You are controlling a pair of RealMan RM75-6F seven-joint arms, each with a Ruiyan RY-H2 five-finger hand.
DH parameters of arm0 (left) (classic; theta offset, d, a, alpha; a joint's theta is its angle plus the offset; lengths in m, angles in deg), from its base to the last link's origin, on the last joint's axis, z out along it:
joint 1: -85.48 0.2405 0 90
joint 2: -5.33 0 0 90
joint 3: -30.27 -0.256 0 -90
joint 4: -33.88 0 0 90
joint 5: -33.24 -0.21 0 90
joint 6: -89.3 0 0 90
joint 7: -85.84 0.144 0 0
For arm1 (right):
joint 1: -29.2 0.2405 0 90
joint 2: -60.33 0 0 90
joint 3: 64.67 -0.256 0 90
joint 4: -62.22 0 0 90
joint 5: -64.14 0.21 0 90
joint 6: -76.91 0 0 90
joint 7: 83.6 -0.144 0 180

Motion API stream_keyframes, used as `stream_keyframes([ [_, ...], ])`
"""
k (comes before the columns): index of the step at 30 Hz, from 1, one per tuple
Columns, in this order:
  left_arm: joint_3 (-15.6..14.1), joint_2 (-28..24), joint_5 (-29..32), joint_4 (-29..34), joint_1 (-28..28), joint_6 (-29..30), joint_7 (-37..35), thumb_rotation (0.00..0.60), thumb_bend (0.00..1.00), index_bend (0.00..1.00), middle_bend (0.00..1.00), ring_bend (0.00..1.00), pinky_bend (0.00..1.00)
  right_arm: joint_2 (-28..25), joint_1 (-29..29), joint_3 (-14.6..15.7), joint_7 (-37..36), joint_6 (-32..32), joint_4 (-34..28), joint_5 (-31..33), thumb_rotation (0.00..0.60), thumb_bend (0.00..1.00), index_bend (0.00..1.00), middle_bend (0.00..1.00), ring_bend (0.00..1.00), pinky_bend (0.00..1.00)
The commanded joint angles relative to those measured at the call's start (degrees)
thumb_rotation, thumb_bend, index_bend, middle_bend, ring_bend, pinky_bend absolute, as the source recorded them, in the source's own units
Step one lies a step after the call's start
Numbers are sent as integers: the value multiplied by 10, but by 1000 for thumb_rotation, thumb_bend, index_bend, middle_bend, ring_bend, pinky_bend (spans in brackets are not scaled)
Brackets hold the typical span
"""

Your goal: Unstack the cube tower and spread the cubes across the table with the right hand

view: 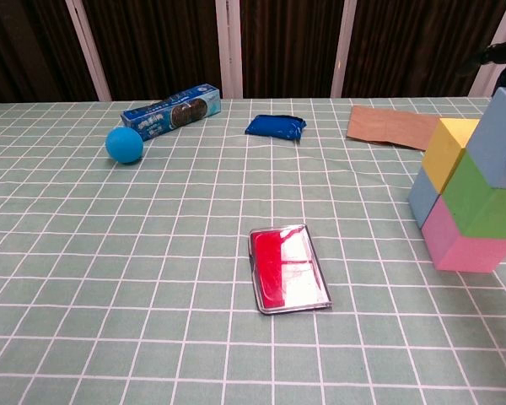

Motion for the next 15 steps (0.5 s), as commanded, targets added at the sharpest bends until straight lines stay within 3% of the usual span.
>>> stream_keyframes([
  [1, -1, -1, 0, 1, 0, -2, -1, 600, 322, 98, 0, 0, 9, 1, 1, 5, -4, 5, 5, -7, 600, 262, 45, 426, 498, 0],
  [9, -1, -3, 0, 2, 0, -3, -6, 600, 322, 98, 0, 0, 9, 14, 7, -7, -26, -6, 17, -49, 600, 262, 46, 428, 500, 0],
  [15, 0, -2, 3, 3, -3, -9, -2, 600, 322, 98, 0, 0, 9, 36, 30, -43, -18, -37, 17, -53, 600, 262, 46, 428, 500, 0],
])
